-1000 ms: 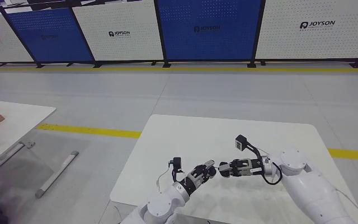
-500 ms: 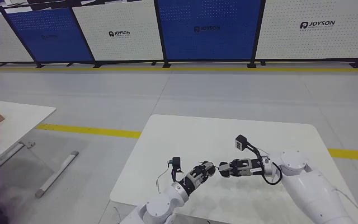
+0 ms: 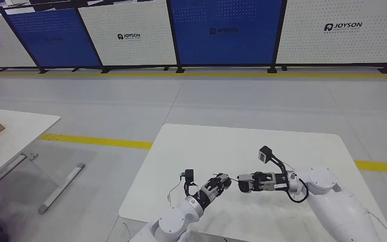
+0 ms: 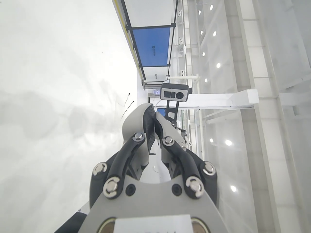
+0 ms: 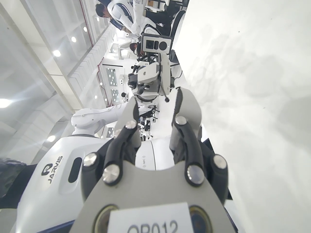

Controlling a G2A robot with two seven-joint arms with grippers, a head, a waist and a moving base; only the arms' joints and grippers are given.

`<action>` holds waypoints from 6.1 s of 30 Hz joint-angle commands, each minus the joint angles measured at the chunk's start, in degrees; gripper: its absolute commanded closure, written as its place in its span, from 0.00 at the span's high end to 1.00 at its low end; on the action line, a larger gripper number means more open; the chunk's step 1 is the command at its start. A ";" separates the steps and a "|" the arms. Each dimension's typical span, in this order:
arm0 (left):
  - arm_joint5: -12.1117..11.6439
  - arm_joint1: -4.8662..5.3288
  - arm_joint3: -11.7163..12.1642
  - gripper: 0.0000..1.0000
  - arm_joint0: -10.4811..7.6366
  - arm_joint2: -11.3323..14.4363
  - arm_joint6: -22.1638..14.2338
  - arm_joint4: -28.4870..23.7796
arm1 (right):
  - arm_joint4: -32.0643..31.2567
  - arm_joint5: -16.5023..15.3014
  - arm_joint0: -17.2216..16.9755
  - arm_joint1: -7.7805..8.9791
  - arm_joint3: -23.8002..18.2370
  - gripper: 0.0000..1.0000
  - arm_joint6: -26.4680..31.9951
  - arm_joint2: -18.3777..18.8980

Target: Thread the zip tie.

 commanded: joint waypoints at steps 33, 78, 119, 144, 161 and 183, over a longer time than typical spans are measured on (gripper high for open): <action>2.91 -0.48 -0.28 0.00 -0.37 0.14 4.17 -1.09 | 2.43 -2.69 -4.10 1.73 -1.97 1.00 0.63 5.14; -6.98 1.11 -21.01 0.00 12.85 -8.58 3.23 0.35 | 2.43 -2.69 -4.10 1.73 -1.97 1.00 0.63 5.14; 17.48 0.26 -10.64 0.00 4.82 -2.53 10.21 22.05 | 2.43 -2.69 -4.10 1.73 -1.97 1.00 0.63 5.14; -4.25 0.44 -18.99 0.00 12.62 -6.75 9.46 13.34 | 2.43 -2.69 -4.10 1.73 -1.97 1.00 0.63 5.14; -11.08 0.76 -19.82 0.00 15.21 -7.98 6.33 12.00 | 2.43 -2.69 -4.10 1.73 -1.97 1.00 0.63 5.14; 7.89 -0.31 -7.86 0.00 6.64 -4.01 13.85 24.67 | 2.43 -2.69 -4.10 1.73 -1.97 1.00 0.63 5.14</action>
